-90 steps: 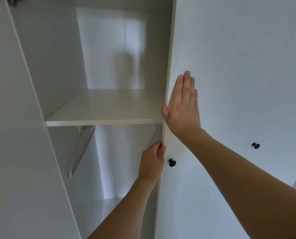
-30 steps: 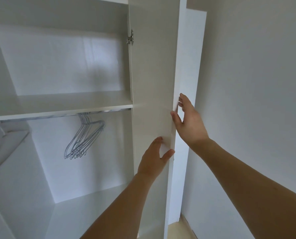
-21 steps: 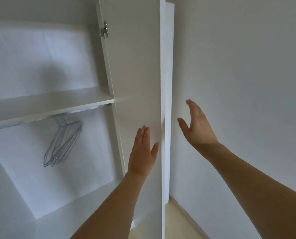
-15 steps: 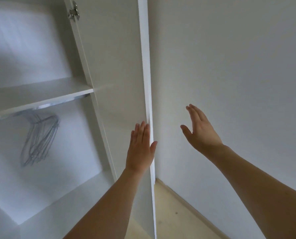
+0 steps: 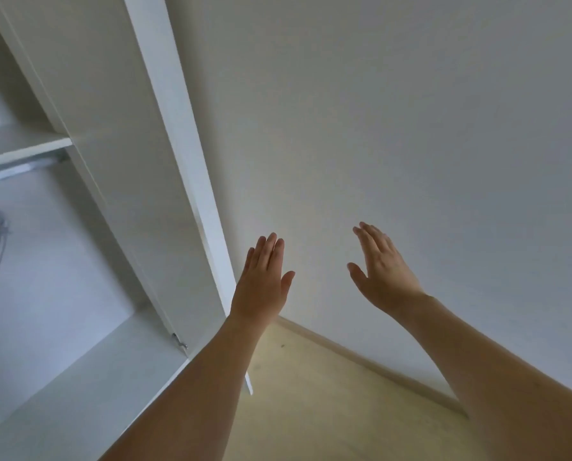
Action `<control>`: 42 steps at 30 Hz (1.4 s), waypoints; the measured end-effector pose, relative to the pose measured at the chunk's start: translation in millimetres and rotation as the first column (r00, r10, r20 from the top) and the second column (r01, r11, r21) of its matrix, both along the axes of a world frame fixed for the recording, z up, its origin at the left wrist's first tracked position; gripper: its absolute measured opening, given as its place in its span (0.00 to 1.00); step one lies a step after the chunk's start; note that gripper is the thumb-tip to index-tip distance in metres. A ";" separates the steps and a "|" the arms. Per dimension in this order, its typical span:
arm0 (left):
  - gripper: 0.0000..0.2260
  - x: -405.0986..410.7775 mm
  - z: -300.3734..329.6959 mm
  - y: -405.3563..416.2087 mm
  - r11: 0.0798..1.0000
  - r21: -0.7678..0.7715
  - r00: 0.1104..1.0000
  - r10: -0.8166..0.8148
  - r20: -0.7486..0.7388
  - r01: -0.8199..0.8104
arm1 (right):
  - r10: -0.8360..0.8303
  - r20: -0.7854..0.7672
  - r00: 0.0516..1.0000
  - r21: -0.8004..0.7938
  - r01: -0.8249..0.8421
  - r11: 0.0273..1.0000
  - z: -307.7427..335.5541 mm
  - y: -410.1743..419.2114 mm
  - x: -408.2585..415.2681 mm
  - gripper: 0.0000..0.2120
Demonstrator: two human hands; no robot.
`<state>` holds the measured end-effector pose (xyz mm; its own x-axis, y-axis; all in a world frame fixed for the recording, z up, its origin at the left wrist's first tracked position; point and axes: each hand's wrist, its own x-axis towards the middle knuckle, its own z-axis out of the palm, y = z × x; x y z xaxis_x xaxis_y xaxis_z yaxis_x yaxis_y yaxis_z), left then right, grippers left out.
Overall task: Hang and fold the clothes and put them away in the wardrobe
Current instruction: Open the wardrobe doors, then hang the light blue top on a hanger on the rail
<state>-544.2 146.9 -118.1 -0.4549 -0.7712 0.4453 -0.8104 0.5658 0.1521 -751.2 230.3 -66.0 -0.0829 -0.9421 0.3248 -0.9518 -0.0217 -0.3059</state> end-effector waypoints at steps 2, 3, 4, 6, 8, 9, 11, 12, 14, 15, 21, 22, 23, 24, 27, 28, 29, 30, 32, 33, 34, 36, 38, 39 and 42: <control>0.29 -23.7 -12.2 34.7 0.998 0.045 0.999 -0.036 -0.021 0.037 | -0.027 0.006 1.000 0.054 0.026 0.998 -17.6 40.3 -23.6 0.29; 0.30 -35.0 -20.5 52.0 0.997 0.061 0.998 -0.053 -0.027 0.054 | -0.043 0.009 0.999 0.085 0.042 0.996 -27.0 60.5 -35.7 0.29; 0.30 -46.1 -29.6 69.0 0.994 0.076 0.997 -0.072 -0.029 0.074 | -0.064 0.017 0.998 0.114 0.062 0.992 -36.7 80.7 -47.6 0.29; 0.27 -60.3 -45.8 95.3 0.988 0.117 0.995 -0.096 -0.023 0.098 | -0.109 0.040 0.993 0.158 0.102 0.982 -55.3 112.5 -65.0 0.29; 0.25 -71.9 -63.3 114.9 0.981 0.149 0.993 -0.121 -0.011 0.121 | -0.152 0.060 0.987 0.196 0.137 0.971 -71.5 138.3 -78.2 0.29; 0.25 -77.9 -72.1 122.6 0.978 0.162 0.991 -0.132 -0.004 0.131 | -0.173 0.070 0.982 0.217 0.155 0.964 -79.2 149.3 -84.4 0.29; 0.25 -88.1 -88.7 132.7 0.969 0.203 0.989 -0.145 0.009 0.140 | -0.203 0.091 0.975 0.244 0.176 0.954 -93.0 165.2 -93.8 0.29; 0.25 -95.5 -96.1 136.2 0.963 0.222 0.987 -0.160 0.014 0.153 | -0.224 0.103 0.969 0.257 0.191 0.947 -99.4 172.3 -99.3 0.29; 0.25 -112.9 -110.7 145.2 0.954 0.241 0.981 -0.191 0.023 0.180 | -0.257 0.120 0.959 0.284 0.215 0.934 -113.1 186.4 -109.9 0.29; 0.25 -119.1 -115.9 150.7 0.949 0.252 0.979 -0.201 0.025 0.188 | -0.264 0.125 0.956 0.296 0.218 0.930 -118.7 192.6 -112.5 0.29; 0.25 -148.2 -146.0 197.4 0.918 0.329 0.970 -0.244 0.026 0.222 | -0.286 0.180 0.941 0.353 0.210 0.912 -144.5 243.6 -130.3 0.28; 0.25 -156.7 -148.4 207.9 0.915 0.331 0.968 -0.250 0.019 0.230 | -0.292 0.181 0.939 0.359 0.213 0.909 -148.2 255.8 -138.6 0.28; 0.25 -164.7 -150.2 218.9 0.913 0.334 0.968 -0.252 0.012 0.234 | -0.294 0.179 0.939 0.365 0.215 0.906 -152.2 268.0 -146.9 0.28; 0.25 -171.6 -152.1 229.6 0.912 0.338 0.968 -0.251 0.007 0.234 | -0.294 0.174 0.940 0.373 0.214 0.903 -156.6 280.2 -154.3 0.28; 0.27 -196.3 -161.1 277.5 0.909 0.353 0.963 -0.261 0.063 0.223 | -0.291 0.171 0.941 0.411 0.201 0.889 -173.3 330.7 -183.6 0.29; 0.28 -202.4 -164.6 291.3 0.909 0.349 0.958 -0.274 0.087 0.228 | -0.292 0.169 0.941 0.423 0.198 0.884 -179.2 346.7 -193.1 0.29; 0.28 -208.5 -168.5 305.6 0.909 0.344 0.952 -0.287 0.108 0.235 | -0.286 0.168 0.943 0.432 0.190 0.881 -184.9 363.4 -203.4 0.29; 0.26 -215.5 -171.5 323.2 0.908 0.347 0.947 -0.294 0.130 0.235 | -0.276 0.171 0.946 0.442 0.176 0.879 -190.1 382.9 -214.8 0.29; 0.25 -224.9 -176.6 351.4 0.906 0.356 0.941 -0.299 0.158 0.228 | -0.296 0.180 0.938 0.462 0.185 0.867 -198.5 416.1 -234.6 0.29; 0.25 -228.4 -178.0 365.4 0.909 0.359 0.948 -0.280 0.150 0.212 | -0.314 0.191 0.930 0.478 0.192 0.857 -202.0 430.0 -243.7 0.30; 0.25 -231.5 -180.5 381.4 0.911 0.370 0.957 -0.252 0.145 0.183 | -0.325 0.191 0.926 0.503 0.191 0.843 -205.8 444.3 -251.8 0.30; 0.25 -233.7 -188.5 405.1 0.906 0.399 0.964 -0.218 0.152 0.142 | -0.333 0.178 0.926 0.544 0.189 0.817 -213.9 463.4 -262.3 0.30; 0.25 -237.4 -202.7 423.2 0.889 0.442 0.960 -0.217 0.174 0.121 | -0.333 0.186 0.924 0.561 0.178 0.808 -222.2 477.1 -269.1 0.30; 0.25 -239.8 -211.1 429.3 0.878 0.467 0.958 -0.215 0.191 0.104 | -0.336 0.189 0.923 0.572 0.175 0.802 -226.8 483.0 -271.3 0.30; 0.25 -256.2 -236.6 454.1 0.854 0.518 0.959 -0.179 0.221 0.040 | -0.334 0.170 0.927 0.599 0.172 0.782 -243.7 505.9 -286.6 0.28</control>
<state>-800.4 600.9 -354.7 -0.5927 -0.7945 -0.1321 -0.7968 0.5545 0.2400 -1037.8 736.2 -309.7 -0.3471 -0.8802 -0.3237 -0.7842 0.4617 -0.4145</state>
